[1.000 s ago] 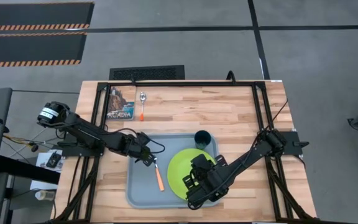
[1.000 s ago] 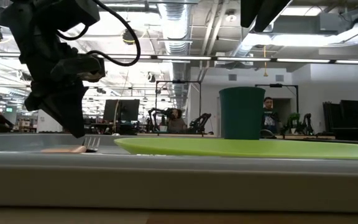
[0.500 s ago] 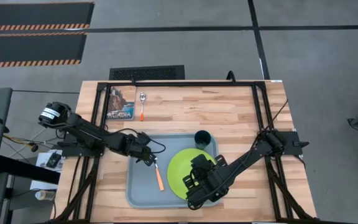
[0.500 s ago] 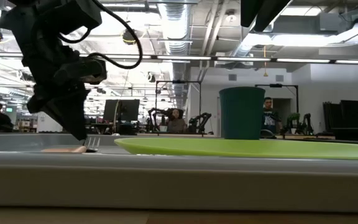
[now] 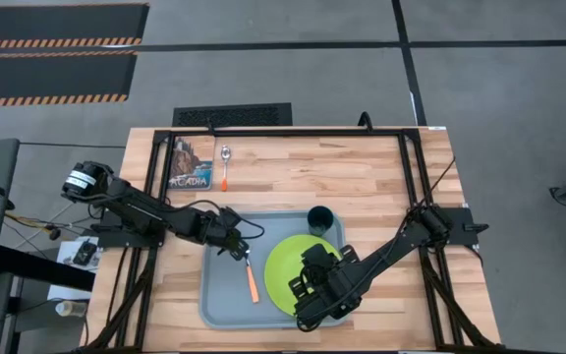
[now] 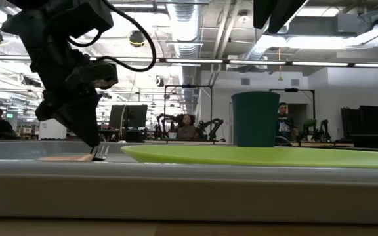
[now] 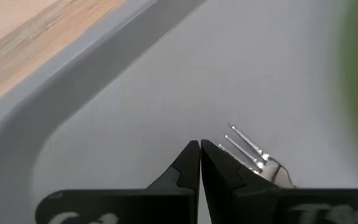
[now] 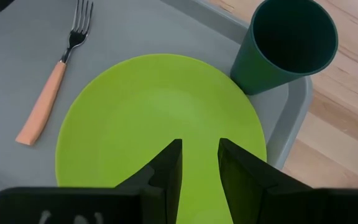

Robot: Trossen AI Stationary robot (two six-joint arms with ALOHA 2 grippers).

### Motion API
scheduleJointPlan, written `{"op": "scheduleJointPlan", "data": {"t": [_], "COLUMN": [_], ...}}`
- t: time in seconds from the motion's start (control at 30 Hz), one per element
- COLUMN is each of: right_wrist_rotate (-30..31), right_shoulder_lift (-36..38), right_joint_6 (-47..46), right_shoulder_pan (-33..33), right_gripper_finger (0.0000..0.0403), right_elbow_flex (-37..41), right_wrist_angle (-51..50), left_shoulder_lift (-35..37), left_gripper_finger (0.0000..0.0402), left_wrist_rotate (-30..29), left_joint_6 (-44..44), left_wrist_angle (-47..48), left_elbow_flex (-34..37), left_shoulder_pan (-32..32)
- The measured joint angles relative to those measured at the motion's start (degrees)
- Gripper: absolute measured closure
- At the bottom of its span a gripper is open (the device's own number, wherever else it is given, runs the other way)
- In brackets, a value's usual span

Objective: Pick and place plate/cup/fork/spoon on tray
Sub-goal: Put the yellow fork on the blue tray to the left of the green plate

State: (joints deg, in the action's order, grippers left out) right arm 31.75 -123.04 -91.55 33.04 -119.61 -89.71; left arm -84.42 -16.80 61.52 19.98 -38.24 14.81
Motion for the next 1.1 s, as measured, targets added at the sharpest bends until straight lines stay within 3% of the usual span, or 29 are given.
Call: {"op": "scheduleJointPlan", "data": {"t": [0.2, 0.33, 0.47, 1.1], "right_wrist_rotate": [0.0, 0.0, 0.0, -0.1], "right_shoulder_lift": [0.0, 0.0, 0.0, 0.0], "right_joint_6": [0.1, 0.5, 0.6, 0.6], "right_shoulder_pan": [0.0, 0.0, -0.1, 0.0], "right_gripper_finger": [0.0275, 0.0275, 0.0275, 0.0275], "right_elbow_flex": [0.0, 0.0, 0.0, 0.0], "right_wrist_angle": [0.0, 0.0, 0.0, 0.0], "left_shoulder_lift": [0.6, 0.9, 0.8, -0.9], "left_gripper_finger": [0.0401, 0.0401, 0.0401, 0.0401], "left_wrist_rotate": [-2.5, -0.4, 1.7, 0.7], "left_joint_6": [0.5, 2.6, 2.7, 2.0], "left_wrist_angle": [3.9, 7.3, 4.2, 1.7], "left_elbow_flex": [0.0, 0.0, 0.0, 0.0], "left_shoulder_pan": [0.3, 0.6, 1.3, 0.5]}}
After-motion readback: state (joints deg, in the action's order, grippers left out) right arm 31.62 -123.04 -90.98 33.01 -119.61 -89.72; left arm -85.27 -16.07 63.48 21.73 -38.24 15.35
